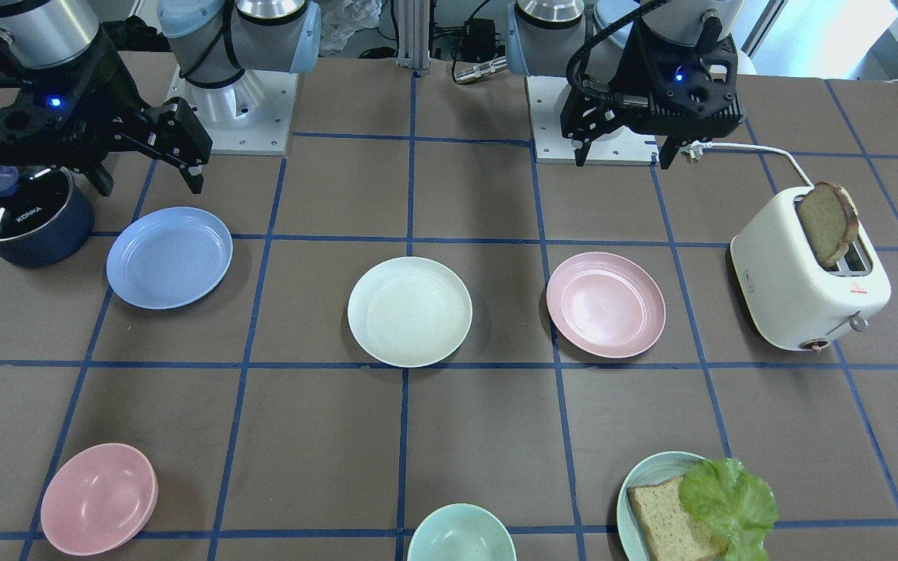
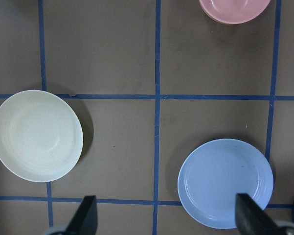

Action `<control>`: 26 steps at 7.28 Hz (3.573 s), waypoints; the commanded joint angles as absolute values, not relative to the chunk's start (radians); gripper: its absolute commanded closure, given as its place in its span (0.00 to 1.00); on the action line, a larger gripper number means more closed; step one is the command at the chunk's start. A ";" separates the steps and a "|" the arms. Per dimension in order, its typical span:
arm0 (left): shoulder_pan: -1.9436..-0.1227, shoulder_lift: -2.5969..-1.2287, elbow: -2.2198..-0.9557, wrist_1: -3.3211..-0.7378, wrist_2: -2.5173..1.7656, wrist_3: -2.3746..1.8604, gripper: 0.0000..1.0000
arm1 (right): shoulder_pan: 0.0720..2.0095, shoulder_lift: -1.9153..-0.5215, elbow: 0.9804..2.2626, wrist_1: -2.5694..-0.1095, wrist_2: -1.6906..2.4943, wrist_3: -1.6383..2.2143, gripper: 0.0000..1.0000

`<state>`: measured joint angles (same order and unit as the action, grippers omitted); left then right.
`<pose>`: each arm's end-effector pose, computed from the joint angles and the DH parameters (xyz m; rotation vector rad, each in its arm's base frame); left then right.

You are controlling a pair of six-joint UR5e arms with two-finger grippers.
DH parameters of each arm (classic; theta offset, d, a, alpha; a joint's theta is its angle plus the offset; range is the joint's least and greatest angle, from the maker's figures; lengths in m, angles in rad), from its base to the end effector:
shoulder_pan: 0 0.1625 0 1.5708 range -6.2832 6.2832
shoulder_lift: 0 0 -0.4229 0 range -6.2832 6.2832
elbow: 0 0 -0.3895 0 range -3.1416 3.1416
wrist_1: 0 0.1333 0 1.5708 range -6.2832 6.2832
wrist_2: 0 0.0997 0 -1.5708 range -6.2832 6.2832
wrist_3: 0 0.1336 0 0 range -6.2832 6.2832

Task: Stack three plates with pink and blue
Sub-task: 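Lift the left gripper off the sandwich plate and move toward the pink plate, then lower the left gripper to the pink plate while the right moves to the blue plate, then grip the pink plate rim with the left gripper while the right grips the blue plate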

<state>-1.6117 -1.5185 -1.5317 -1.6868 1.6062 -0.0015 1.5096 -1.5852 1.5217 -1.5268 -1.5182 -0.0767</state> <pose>-0.1474 -0.4565 0.4844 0.0618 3.1048 0.0370 0.1104 -0.4926 0.4786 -0.0247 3.0902 -0.0357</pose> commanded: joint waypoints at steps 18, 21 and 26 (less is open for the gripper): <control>-1.615 -1.684 -2.043 -1.143 1.605 -0.014 0.50 | 1.072 -1.571 2.265 -2.181 -1.649 -0.426 0.00; -1.617 -1.745 -2.082 -1.008 1.614 0.001 0.50 | 1.033 -1.569 2.284 -2.215 -1.643 -0.436 0.02; -1.626 -1.811 -2.080 -0.977 1.620 -0.005 0.50 | 0.933 -1.476 2.283 -2.215 -1.572 -0.538 0.09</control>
<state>-1.6253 -1.7951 -2.0831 -0.9839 1.6195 -0.0034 0.9437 -1.4822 2.2828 -2.2132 -1.5900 -0.5145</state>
